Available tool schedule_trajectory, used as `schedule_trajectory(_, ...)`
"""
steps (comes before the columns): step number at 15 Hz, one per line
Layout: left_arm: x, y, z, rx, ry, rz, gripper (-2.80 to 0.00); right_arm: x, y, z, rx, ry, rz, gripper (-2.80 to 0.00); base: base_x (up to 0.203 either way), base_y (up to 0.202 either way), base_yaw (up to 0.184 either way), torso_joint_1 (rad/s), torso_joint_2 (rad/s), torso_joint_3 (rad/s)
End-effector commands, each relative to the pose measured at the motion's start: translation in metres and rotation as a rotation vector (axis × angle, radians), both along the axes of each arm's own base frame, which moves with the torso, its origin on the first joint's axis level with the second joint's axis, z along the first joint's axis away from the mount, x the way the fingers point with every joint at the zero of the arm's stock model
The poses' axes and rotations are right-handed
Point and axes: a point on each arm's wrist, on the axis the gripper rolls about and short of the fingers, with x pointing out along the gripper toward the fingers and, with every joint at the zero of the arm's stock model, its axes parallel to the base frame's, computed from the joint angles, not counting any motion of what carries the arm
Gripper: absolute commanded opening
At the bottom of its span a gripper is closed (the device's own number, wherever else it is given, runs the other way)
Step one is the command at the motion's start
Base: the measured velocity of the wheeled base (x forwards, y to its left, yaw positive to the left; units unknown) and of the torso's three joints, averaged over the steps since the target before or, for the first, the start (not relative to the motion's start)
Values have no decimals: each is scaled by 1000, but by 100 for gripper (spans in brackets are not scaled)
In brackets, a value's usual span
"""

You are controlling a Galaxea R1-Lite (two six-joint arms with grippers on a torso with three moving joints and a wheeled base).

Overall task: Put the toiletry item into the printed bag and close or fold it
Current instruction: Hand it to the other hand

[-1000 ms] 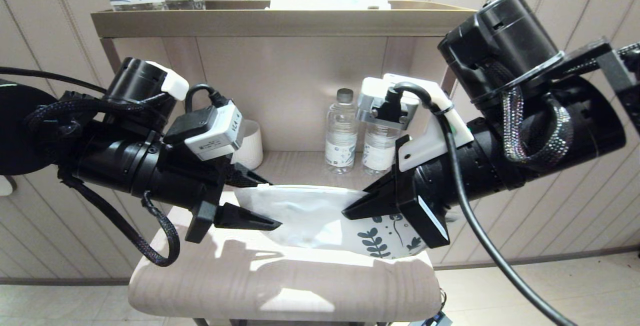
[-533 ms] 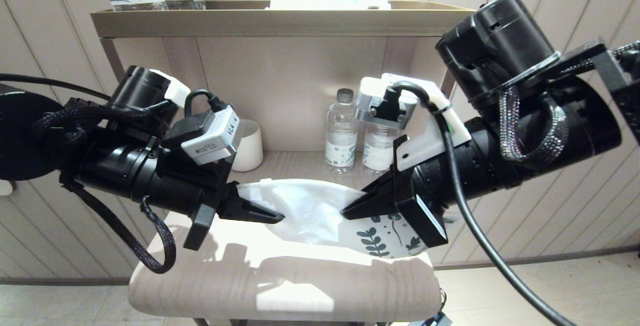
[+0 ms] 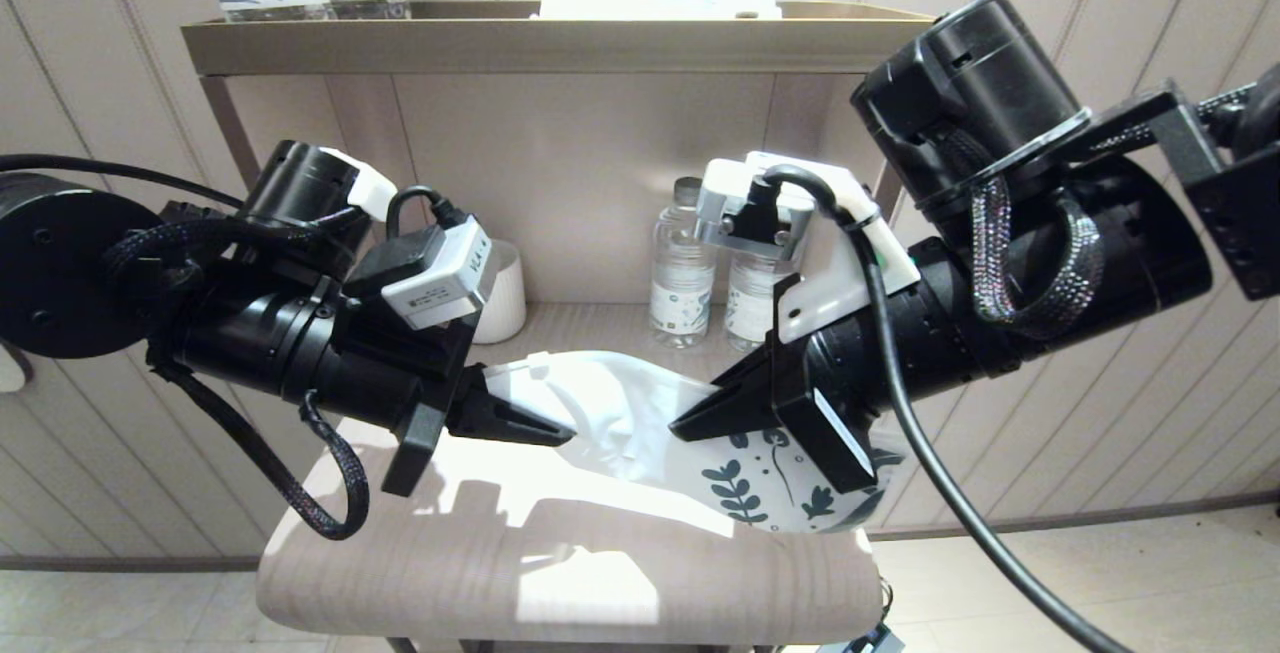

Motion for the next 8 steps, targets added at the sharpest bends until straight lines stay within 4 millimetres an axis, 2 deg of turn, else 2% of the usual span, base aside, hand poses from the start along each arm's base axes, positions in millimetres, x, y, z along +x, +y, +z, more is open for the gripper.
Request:
schedule_trajectory(1, 0, 0, 0, -7, 1, -11, -280, 1, 0, -2, -6, 3, 3, -280, 0, 0, 0, 0, 0, 0)
schedule_trajectory(8, 1, -1, -2, -6, 7, -12, -280, 0, 0, 6, 17, -15, 1, -280, 0, 0, 0, 0, 0, 0)
